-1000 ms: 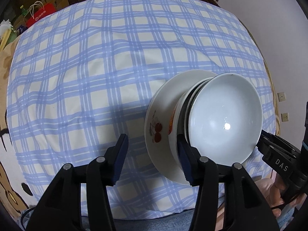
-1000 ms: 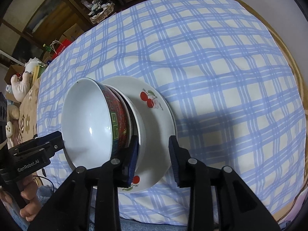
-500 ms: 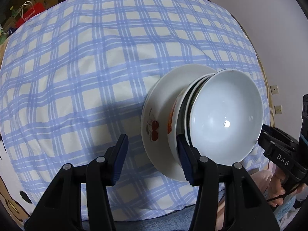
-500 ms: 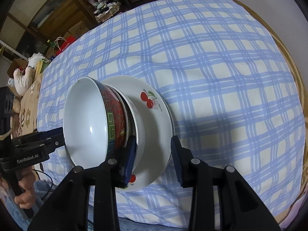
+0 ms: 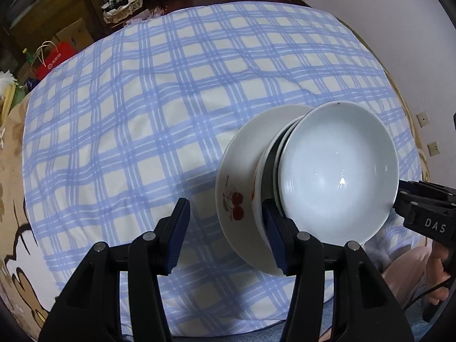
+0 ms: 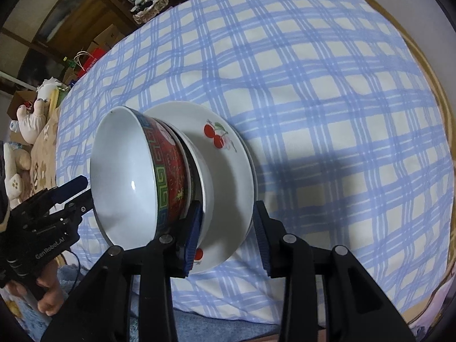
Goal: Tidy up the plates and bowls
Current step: 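Lower the bowl stack onto the cherry plate stack with both grippers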
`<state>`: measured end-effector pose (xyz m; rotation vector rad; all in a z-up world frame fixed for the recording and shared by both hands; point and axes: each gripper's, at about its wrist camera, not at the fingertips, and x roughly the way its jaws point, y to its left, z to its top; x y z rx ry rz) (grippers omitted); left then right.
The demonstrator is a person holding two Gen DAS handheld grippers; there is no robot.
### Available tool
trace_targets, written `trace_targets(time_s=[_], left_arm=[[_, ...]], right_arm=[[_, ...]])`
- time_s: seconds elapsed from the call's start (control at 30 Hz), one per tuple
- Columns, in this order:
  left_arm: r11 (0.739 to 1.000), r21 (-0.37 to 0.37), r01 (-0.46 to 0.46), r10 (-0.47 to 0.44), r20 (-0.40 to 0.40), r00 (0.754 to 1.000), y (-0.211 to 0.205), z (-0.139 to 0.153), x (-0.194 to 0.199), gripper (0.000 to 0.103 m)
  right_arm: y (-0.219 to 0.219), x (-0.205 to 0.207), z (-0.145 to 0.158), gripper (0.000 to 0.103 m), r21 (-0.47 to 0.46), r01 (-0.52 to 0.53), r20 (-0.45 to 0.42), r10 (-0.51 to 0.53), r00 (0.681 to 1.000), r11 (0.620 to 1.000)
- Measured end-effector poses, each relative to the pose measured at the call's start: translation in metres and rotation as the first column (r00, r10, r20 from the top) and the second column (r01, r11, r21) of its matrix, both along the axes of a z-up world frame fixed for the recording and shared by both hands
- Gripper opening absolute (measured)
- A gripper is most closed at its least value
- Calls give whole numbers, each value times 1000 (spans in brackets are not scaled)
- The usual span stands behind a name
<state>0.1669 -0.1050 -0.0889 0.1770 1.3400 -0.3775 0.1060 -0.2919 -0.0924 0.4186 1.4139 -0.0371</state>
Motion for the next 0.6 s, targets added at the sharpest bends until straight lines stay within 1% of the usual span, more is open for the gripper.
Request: trace_targets(time_s=[0.13, 0.2, 0.37, 0.53, 0.6], left_arm=[[999, -44, -28, 27, -11, 1000, 8, -2, 0, 52], [995, -79, -52, 49, -45, 998, 12, -6, 3, 52], [983, -154, -97, 82, -99, 992, 28, -10, 3, 52], [984, -155, -82, 69, -85, 994, 27, -7, 0, 50], [977, -187, -104, 87, -95, 992, 30, -7, 2, 50]], right_arm=[[2, -2, 1, 38, -9, -31, -18, 31, 999, 999], [5, -4, 3, 38, -32, -53, -6, 53, 999, 998], [12, -9, 8, 39, -68, -100, 18, 101, 995, 993], [8, -9, 11, 39, -62, -89, 58, 92, 994, 994], [5, -10, 14, 39, -64, -86, 83, 91, 992, 994]])
